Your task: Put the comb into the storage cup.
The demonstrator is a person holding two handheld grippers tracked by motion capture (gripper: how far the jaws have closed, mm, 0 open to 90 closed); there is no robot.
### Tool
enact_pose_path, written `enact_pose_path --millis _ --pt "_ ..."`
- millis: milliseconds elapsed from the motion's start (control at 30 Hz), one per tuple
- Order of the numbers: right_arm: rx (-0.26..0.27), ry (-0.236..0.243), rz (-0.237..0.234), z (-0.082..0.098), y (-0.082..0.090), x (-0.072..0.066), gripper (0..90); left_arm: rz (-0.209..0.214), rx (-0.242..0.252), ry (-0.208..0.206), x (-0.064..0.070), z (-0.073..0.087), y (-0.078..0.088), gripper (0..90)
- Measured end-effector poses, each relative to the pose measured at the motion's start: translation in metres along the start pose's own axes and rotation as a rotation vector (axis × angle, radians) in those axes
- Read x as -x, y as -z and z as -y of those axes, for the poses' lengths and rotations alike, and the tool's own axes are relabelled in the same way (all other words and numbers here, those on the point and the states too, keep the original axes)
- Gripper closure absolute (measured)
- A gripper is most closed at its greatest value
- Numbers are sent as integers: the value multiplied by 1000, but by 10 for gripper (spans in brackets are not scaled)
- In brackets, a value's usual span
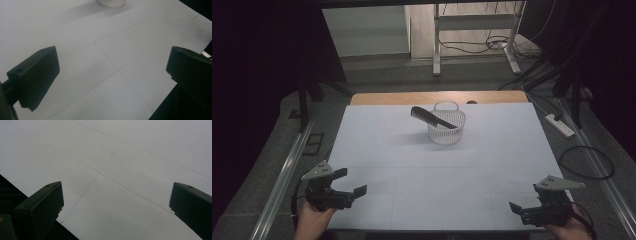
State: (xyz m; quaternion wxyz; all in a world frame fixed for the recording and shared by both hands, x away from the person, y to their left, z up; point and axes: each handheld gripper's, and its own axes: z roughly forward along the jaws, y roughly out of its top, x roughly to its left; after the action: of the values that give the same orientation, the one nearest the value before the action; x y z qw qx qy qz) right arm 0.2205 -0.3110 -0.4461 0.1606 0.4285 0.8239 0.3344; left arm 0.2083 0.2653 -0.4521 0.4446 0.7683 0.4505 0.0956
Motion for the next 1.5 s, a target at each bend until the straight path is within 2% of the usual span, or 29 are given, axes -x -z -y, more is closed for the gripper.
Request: enact_pose_path --millis 533,1267,1500 --pt "-3 5 2 0 0 0 0 -26 -18 -12 7 12 8 0" --pt "-7 7 4 0 -1 0 0 -55 -65 -28 17 20 8 0" --pt "-11 9 4 -1 -1 -1 1 -80 -113 -45 19 18 3 0"
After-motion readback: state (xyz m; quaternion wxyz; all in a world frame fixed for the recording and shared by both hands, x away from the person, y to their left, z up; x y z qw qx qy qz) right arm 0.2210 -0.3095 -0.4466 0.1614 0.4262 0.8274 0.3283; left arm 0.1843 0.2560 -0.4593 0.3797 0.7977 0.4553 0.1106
